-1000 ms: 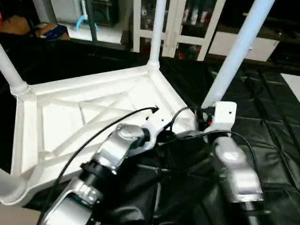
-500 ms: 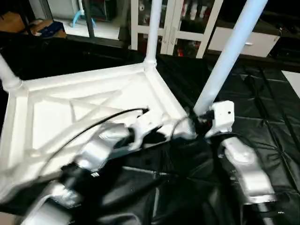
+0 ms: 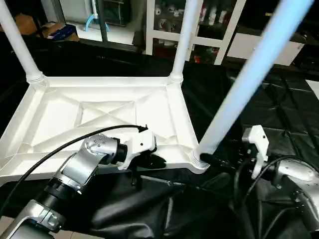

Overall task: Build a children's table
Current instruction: Rotate leg to tighten

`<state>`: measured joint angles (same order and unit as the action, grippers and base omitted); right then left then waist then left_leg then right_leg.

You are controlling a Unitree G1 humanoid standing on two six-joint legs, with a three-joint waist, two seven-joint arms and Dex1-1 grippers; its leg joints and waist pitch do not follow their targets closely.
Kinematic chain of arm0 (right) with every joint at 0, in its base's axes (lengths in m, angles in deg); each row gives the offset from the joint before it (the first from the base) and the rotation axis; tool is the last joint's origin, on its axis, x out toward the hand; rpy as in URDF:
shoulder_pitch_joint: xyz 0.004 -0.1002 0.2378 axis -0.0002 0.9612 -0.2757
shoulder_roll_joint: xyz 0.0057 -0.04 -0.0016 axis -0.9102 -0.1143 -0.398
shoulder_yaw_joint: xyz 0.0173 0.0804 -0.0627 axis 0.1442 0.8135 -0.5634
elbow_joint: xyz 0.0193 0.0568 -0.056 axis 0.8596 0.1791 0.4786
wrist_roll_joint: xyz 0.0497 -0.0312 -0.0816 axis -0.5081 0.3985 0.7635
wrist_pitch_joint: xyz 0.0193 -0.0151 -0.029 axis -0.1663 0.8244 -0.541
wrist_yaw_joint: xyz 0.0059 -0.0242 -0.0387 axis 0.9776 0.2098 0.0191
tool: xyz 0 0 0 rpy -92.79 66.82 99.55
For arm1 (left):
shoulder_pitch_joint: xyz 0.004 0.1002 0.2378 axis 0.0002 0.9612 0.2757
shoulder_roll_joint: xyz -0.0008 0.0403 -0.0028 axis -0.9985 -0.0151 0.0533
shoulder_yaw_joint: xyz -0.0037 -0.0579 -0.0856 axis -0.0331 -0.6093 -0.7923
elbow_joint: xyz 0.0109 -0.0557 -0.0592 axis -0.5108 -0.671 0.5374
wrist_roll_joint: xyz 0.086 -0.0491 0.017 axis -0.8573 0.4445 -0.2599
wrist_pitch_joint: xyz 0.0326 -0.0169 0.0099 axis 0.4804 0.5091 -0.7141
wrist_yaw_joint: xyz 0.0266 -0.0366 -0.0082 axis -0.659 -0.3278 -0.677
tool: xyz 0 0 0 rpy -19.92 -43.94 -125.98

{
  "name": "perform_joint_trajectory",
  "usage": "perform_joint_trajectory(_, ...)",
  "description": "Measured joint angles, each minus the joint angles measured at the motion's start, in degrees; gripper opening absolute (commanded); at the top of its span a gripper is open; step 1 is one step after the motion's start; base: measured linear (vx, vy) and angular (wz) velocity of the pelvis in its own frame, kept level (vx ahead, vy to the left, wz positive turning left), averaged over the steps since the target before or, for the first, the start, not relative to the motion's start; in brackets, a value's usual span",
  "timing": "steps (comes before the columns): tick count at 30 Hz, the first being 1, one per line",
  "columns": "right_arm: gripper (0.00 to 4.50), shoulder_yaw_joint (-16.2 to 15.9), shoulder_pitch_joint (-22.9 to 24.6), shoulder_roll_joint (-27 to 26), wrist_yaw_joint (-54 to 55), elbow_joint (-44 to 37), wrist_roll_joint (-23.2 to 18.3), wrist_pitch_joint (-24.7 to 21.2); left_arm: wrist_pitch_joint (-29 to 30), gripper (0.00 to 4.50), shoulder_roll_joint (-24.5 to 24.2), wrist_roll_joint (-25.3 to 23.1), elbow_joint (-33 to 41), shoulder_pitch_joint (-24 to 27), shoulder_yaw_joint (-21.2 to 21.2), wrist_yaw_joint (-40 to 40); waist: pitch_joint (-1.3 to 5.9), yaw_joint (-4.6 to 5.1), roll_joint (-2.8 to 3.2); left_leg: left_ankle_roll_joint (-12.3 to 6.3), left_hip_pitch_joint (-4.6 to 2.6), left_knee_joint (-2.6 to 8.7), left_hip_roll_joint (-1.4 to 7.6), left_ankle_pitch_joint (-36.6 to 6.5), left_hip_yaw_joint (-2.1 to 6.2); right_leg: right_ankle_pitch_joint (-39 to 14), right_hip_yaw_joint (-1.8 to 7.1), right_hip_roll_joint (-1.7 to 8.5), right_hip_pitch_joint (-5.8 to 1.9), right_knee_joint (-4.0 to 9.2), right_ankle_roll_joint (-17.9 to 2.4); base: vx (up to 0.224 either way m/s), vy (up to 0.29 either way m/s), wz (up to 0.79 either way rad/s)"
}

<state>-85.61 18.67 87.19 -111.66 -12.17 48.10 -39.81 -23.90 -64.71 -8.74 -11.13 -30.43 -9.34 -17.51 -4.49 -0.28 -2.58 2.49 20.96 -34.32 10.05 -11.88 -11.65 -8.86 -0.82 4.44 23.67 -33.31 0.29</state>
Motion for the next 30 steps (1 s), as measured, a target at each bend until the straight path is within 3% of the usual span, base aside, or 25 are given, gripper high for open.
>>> perform_joint_trajectory(4,3.2,0.11,-0.68,-0.85,-1.18,0.35,-1.43,-0.76,-0.07,0.0,0.0,0.17,0.04,0.08,0.0,0.99,0.02,-0.14,-0.02,-0.03,0.02,-0.02,0.0,0.02,0.0,-0.01,-0.01,0.0,0.01,-0.02,0.0,0.0,0.0,0.0)
perform_joint_trajectory(5,2.97,0.06,-0.69,-1.29,-1.27,0.34,-1.56,-0.75,-0.07,0.0,0.04,0.18,0.1,0.08,0.03,1.0,0.02,-0.2,-0.02,-0.04,0.02,-0.04,0.0,0.02,0.0,-0.01,-0.02,0.0,0.01,-0.02,0.0,0.0,0.0,0.0)
perform_joint_trajectory(18,2.02,0.38,-0.94,-2.74,-0.48,1.88,-1.04,-0.4,0.46,0.0,0.22,-0.39,0.1,0.07,0.0,0.82,0.06,-0.49,-0.07,-0.07,0.0,-0.2,0.0,0.05,0.0,-0.01,0.0,0.03,-0.03,-0.19,0.0,0.0,0.0,0.0)
perform_joint_trajectory(21,1.95,0.44,-3.36,-7.7,9.05,4.44,2.64,0.9,3.82,0.0,2.26,-2.18,-1.45,-1.71,-0.6,-4.37,0.18,0.1,-0.27,-0.01,-0.03,-0.31,-0.01,0.08,0.02,0.0,0.03,0.03,-0.03,-0.3,-0.01,0.0,0.0,0.0)
perform_joint_trajectory(25,1.89,3.06,-8.25,-21.62,39.22,6.44,9.05,-2.38,12.26,0.0,12.58,-4.82,-6.16,-5.66,-2.48,-19.59,0.21,1.0,-0.44,0.17,0.17,-0.5,-0.04,0.19,0.07,-0.08,0.04,0.04,0.26,-0.24,0.12,-0.013,0.001,-0.01)
perform_joint_trajectory(30,1.88,3.64,-9.67,-29.53,56.96,7.46,14.92,-0.55,14.18,0.0,18.29,-5.48,-8.57,-6.87,-2.01,-26.08,0.43,1.46,-0.75,0.18,0.17,-0.39,-0.05,0.18,0.17,-0.07,0.0,0.0,0.29,-0.15,0.14,0.0,0.0,0.0)
